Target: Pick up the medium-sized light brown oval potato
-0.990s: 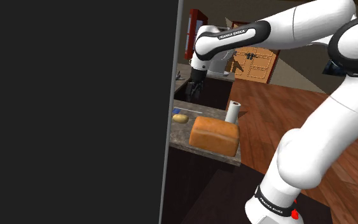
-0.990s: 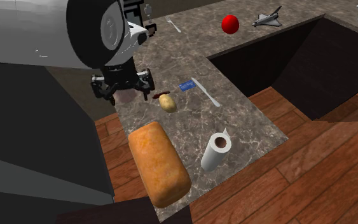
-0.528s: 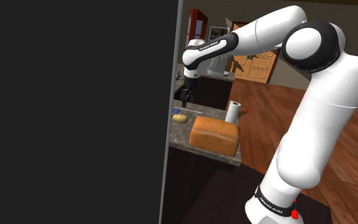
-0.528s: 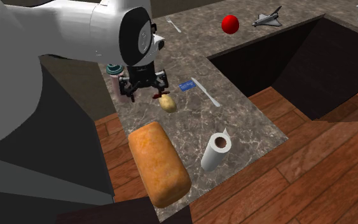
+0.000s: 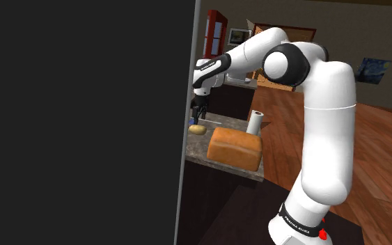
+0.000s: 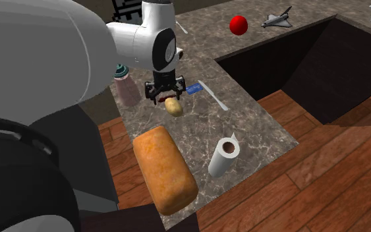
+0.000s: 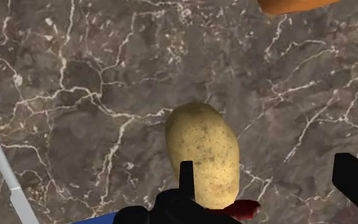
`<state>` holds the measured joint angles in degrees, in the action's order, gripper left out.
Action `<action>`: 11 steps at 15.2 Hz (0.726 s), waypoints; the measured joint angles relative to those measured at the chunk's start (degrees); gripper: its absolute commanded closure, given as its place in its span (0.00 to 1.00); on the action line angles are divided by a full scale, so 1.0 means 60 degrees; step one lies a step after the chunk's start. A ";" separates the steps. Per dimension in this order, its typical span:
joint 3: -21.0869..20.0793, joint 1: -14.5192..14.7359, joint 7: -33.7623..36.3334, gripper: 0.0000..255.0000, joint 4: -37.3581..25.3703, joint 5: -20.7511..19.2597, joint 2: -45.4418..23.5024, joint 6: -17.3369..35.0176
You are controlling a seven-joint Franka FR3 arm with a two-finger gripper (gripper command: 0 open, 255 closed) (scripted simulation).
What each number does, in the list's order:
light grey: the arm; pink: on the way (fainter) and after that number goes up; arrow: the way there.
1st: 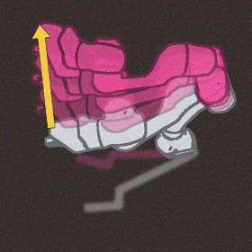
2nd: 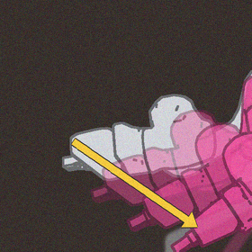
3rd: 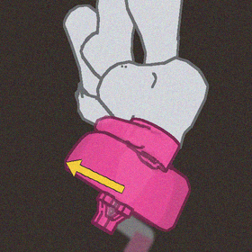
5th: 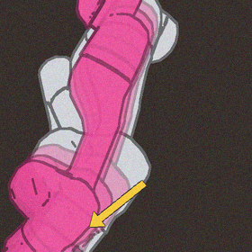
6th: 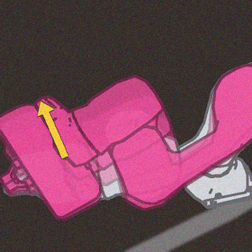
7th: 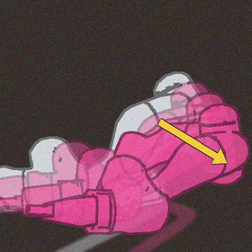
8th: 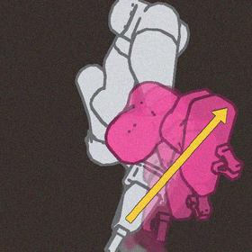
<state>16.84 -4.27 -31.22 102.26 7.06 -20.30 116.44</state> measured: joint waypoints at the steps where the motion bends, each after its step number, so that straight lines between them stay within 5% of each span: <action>1: -0.0013 -0.0085 -0.0117 0.00 -0.0336 0.0052 -0.0340 -0.0080; 5: -0.0113 -0.0386 -0.0440 0.00 -0.1546 0.0256 -0.1644 -0.0220; 11: -0.0199 -0.0462 -0.0534 0.00 -0.1540 0.0392 -0.2191 0.0296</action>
<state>15.65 -7.04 -34.43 93.02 9.41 -33.44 118.22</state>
